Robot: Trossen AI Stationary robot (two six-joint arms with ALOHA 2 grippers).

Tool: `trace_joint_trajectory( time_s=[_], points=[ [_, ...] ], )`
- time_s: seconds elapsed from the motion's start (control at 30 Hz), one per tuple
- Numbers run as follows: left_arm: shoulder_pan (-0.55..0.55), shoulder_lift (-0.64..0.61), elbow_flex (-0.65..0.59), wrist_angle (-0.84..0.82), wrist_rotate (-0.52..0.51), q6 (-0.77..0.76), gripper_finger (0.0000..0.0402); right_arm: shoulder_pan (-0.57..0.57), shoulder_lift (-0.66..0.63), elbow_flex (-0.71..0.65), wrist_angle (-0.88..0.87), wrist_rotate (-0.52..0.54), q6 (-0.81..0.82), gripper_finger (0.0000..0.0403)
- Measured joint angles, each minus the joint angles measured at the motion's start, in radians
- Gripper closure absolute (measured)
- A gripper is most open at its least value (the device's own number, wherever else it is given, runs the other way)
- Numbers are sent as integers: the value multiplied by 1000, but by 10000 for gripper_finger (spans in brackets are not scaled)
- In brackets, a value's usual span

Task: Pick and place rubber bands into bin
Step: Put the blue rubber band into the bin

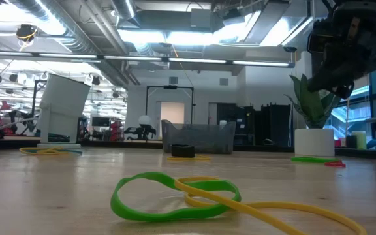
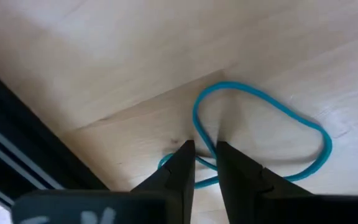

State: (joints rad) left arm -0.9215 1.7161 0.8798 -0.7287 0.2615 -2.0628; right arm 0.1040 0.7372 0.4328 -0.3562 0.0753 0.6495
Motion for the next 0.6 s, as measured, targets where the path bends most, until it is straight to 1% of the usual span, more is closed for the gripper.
trace_joint_trajectory(
  time_s=[0.13, 0.23, 0.37, 0.47, 0.6],
  points=[
    [14, -1, -17, 43, 11, 40, 359, 0, 0, 0, 1, 0, 1, 392],
    [24, -6, -20, 55, 16, 49, 390, 0, 0, 0, 1, 0, 1, 392],
    [36, -47, -25, 65, 5, 30, 398, 0, 0, 0, 1, 0, 1, 391],
    [42, -95, -9, 33, -59, 12, 398, 0, 0, 0, -2, 0, 0, 391],
    [40, -166, 42, -29, -213, -8, 398, 0, 0, 0, -5, 2, -1, 391]
  ],
)
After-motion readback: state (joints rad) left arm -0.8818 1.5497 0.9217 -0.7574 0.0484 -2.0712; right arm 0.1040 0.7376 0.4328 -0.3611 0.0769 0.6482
